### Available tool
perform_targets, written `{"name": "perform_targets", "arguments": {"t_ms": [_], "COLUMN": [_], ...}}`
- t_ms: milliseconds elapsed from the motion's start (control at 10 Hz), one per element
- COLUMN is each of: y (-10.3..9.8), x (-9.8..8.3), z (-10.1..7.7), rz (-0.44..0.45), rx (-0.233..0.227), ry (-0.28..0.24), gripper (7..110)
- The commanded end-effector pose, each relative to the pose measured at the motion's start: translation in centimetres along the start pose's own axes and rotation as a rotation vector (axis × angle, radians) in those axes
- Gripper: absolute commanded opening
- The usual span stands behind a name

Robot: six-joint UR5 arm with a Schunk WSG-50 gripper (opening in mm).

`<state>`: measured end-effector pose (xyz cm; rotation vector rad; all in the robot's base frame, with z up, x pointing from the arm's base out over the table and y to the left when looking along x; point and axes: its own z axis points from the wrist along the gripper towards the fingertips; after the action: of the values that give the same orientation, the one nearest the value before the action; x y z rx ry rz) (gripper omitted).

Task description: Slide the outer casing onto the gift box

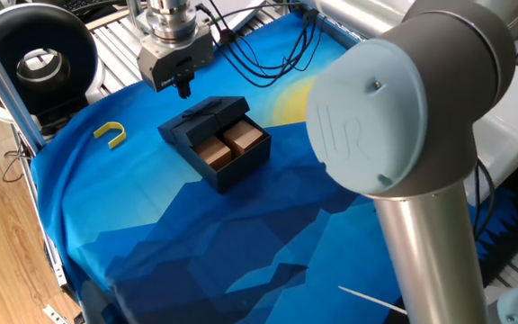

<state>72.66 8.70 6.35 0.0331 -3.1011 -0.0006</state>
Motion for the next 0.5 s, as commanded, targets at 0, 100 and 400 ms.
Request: {"name": "perform_targets", "arguments": {"t_ms": [0,100,400], "y": [0.8,0.9,1.8], "x": [-1.8,-3.2,-4.9], "z": [-0.2,-0.3,-0.7], "rz": [0.016,0.022,-0.002], "rx": [-0.035,-0.040,-0.074], "ry": [-0.074,-0.128,-0.198], "gripper": [7,7,7]}}
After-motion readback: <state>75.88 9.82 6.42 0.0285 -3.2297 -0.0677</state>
